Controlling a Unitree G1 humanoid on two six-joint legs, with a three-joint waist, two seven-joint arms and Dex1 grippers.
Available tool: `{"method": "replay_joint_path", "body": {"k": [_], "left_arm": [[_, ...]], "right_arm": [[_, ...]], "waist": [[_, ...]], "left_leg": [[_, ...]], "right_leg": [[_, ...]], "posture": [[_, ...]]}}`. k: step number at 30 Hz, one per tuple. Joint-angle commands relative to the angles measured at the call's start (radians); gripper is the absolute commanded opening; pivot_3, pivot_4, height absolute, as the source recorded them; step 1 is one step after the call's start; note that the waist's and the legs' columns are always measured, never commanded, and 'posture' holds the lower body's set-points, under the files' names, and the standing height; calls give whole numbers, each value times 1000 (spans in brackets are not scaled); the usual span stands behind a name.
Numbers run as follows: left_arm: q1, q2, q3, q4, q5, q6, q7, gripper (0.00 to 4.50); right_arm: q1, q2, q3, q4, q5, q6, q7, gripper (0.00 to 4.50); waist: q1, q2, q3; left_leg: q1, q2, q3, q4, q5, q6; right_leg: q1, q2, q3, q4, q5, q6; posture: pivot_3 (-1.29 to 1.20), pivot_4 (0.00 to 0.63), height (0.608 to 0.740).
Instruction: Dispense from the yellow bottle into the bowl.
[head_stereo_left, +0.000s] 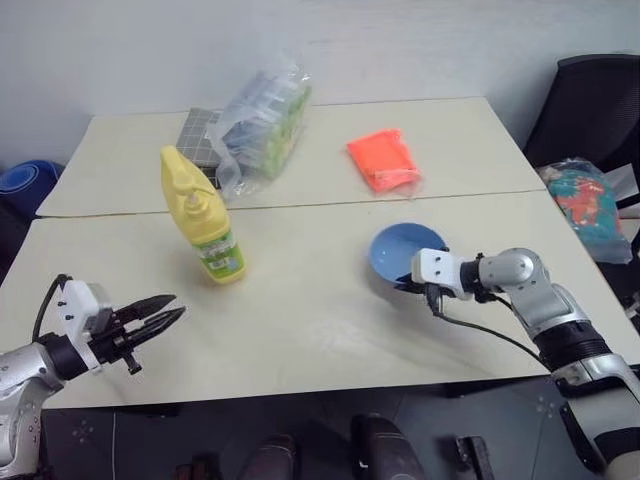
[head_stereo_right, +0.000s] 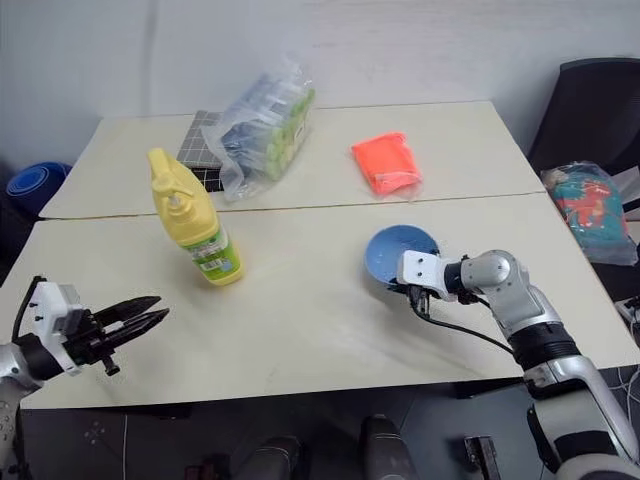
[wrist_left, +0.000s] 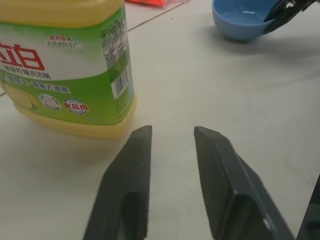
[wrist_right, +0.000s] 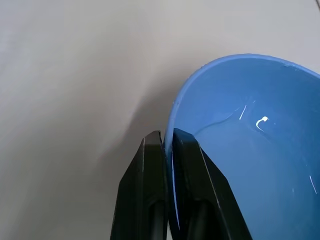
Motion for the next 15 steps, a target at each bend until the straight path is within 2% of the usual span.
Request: {"method": "replay_joint_path", "body": {"k": [1, 4, 7, 8, 10, 12, 15], "left_arm": [[28, -10, -24, -3, 28, -57, -4, 2615], [43, -24, -36, 6, 50, -131, -8, 3461], [72, -39, -58, -12, 84, -200, 3, 4394], [87, -38, -62, -8, 94, -225, -3, 4500], [110, -36, -63, 17, 104, -276, -22, 4500], [121, -41, -58, 20, 111, -297, -3, 4500], [151, -51, -43, 23, 106, -306, 16, 4500]], "right_arm": [[39, 6, -57, -42, 50, -87, 2, 1555], [87, 7, -105, -98, 100, -142, 3, 2495], [210, 4, -220, -234, 267, -123, 28, 3507], [255, 3, -248, -280, 315, -117, 41, 3925], [360, -7, -306, -362, 407, -101, 74, 4487], [476, -15, -370, -410, 473, -104, 106, 4487], [624, -25, -437, -444, 488, -138, 126, 4487]], "waist": [[0, 0, 0], [1, 0, 0], [7, 0, 0], [13, 0, 0], [23, 0, 0], [28, 0, 0], [47, 1, 1]], "left_leg": [[0, 0, 0, 0, 0, 0], [0, 0, 0, 0, 0, 0], [0, 0, 0, 0, 0, 0], [0, 0, 0, 0, 0, 0], [0, 1, 0, 0, 0, 0], [0, 1, 0, 0, -1, 0], [1, 1, 0, 0, -1, 1]], "right_leg": [[0, 0, 0, 0, 0, 0], [0, 0, 0, 0, 0, 0], [0, 0, 0, 0, 0, 0], [1, 0, 0, 0, 0, 0], [1, 0, 0, -1, 0, 0], [2, 0, -1, -3, 0, 0], [4, 0, 0, -5, 2, 0]], "posture": [[0, 150, 740], [0, 150, 740], [0, 150, 740], [0, 150, 740], [0, 150, 740], [0, 150, 740], [0, 150, 740]]}}
